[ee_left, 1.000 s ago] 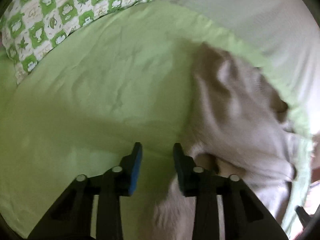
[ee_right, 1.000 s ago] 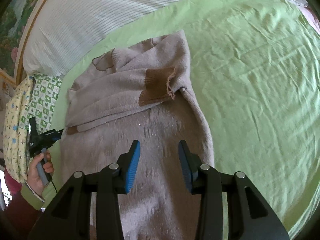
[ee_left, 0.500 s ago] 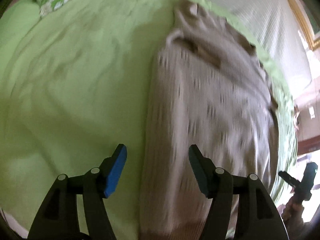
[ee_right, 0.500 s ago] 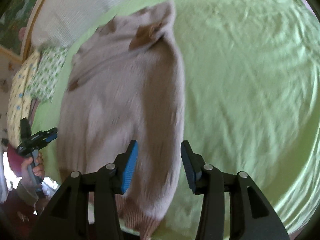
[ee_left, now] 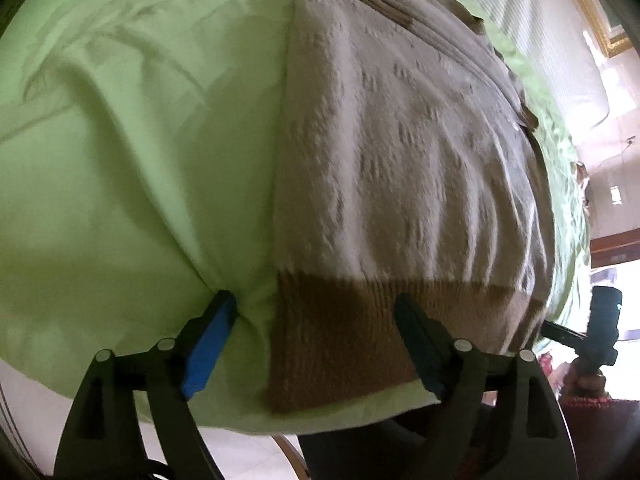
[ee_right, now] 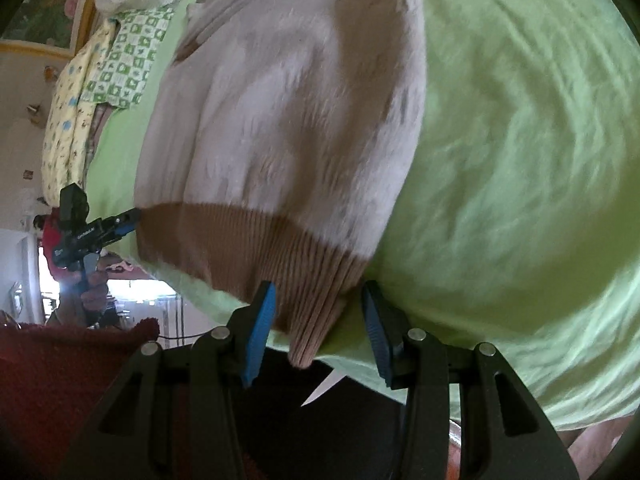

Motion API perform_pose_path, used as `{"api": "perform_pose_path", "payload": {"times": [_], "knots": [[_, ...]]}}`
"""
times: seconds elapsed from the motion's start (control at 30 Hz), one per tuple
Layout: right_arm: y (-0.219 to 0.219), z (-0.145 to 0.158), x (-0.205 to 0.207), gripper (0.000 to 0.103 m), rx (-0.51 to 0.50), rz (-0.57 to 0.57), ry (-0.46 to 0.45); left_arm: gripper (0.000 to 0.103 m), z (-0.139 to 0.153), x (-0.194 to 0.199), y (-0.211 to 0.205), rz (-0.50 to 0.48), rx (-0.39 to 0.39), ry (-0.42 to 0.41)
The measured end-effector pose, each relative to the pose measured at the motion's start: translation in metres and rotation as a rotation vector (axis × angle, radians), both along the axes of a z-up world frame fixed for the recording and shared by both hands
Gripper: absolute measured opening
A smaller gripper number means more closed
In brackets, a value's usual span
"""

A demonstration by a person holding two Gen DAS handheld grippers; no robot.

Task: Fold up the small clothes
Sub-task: 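Grasp the brown ribbed hem with the left gripper while the right gripper grasps it too, then lift the hem with both grippers and fold it toward the collar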

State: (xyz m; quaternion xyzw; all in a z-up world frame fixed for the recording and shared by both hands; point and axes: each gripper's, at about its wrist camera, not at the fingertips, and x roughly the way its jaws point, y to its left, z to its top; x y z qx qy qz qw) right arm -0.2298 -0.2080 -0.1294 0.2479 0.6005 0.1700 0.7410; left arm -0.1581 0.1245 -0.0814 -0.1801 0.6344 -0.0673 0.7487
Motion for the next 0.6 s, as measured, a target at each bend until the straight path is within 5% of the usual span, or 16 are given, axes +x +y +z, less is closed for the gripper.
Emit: {"api": "perform_pose_path", "payload": {"times": [0.2,0.23,0.27,0.33,0.4,0.47,0.6], "knots": [[0.016,-0.015,0.007,0.046,0.09,-0.008,0.008,0.086,-0.005,-0.006,-0.018,-0.058,0.06,0.011],[0.019,-0.016,0.007,0.041,0.097,-0.004,0.008,0.086,-0.006,-0.005,-0.02,-0.067,0.071,0.01],[0.02,-0.017,0.007,0.022,0.105,-0.003,0.007,0.085,-0.006,-0.005,-0.022,-0.078,0.086,0.006],[0.016,-0.02,0.004,0.008,0.112,-0.014,0.021,0.075,-0.006,-0.005,-0.027,-0.096,0.129,-0.004],[0.008,-0.016,-0.003,0.008,0.113,-0.036,-0.006,0.035,0.0,-0.007,-0.025,-0.098,0.142,-0.025],[0.001,-0.005,-0.009,0.007,0.129,-0.049,-0.041,0.007,0.006,-0.01,-0.015,-0.06,0.04,-0.031],[-0.017,0.012,-0.019,0.007,0.162,-0.062,-0.079,0.007,0.026,-0.024,-0.013,-0.023,-0.049,-0.104]]}}
